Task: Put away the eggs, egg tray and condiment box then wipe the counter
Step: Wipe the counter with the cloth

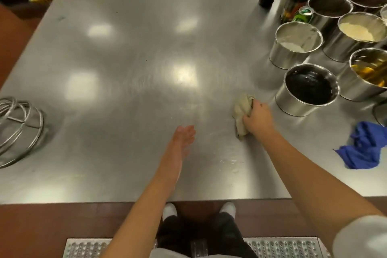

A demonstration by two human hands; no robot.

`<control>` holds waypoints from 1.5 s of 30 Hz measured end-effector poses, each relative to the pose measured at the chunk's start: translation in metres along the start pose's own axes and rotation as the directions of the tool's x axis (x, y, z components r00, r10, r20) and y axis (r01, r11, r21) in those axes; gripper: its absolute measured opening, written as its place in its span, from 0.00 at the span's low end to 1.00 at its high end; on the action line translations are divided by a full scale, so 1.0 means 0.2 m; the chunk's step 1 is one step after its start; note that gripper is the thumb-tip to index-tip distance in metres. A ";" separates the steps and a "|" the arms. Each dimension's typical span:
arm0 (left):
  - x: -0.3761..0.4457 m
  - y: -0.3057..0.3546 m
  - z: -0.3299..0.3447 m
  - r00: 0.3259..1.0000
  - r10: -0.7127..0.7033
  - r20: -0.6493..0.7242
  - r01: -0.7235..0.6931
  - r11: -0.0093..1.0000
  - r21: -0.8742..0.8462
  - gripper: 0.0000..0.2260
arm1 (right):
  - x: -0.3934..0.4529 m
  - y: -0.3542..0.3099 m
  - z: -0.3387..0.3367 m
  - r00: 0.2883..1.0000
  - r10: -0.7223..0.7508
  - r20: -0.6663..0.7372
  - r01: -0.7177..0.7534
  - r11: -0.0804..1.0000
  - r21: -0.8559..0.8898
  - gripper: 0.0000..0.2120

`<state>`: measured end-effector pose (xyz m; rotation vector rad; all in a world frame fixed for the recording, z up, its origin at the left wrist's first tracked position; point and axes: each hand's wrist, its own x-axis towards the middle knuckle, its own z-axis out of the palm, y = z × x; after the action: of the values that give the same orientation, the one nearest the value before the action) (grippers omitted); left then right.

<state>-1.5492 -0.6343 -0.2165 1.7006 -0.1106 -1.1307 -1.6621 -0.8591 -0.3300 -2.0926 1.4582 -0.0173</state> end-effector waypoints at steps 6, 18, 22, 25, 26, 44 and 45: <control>0.04 -0.09 -0.10 0.996 0.061 0.064 -0.061 0.998 -0.008 0.22 | -0.15 0.07 0.04 0.999 -0.024 0.032 0.025 0.999 -0.032 0.28; 0.02 -0.16 -0.37 0.954 0.201 0.222 -0.214 0.976 0.035 0.19 | -0.78 0.20 0.26 0.998 0.045 -0.034 -0.048 0.994 -0.094 0.31; 0.04 -0.17 -0.49 0.942 0.215 0.257 -0.233 0.972 0.043 0.24 | -0.82 0.15 0.28 0.982 0.154 -0.111 -0.162 0.985 -0.065 0.29; 0.06 -0.16 -0.62 0.940 0.237 0.245 -0.251 0.968 0.027 0.29 | -0.83 0.01 0.34 0.977 0.164 -0.138 -0.175 0.982 -0.068 0.27; 0.07 -0.16 -0.68 0.942 0.241 0.235 -0.252 0.967 0.020 0.29 | -0.83 -0.07 0.38 0.978 0.155 -0.139 -0.166 0.984 -0.066 0.26; 0.12 -0.16 -1.79 0.953 0.182 -0.244 -0.226 0.960 -0.168 0.21 | -1.00 -1.68 1.46 0.820 -0.463 0.338 0.503 0.864 -0.037 0.27; 0.13 -0.16 -1.80 0.952 0.175 -0.251 -0.224 0.958 -0.180 0.21 | -0.98 -1.66 1.45 0.827 -0.457 0.328 0.494 0.869 -0.035 0.26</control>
<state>-1.2898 -0.3829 -0.2527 1.5825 -0.0168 -0.7586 -1.3612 -0.4815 -0.3556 -2.3797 0.7399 0.2016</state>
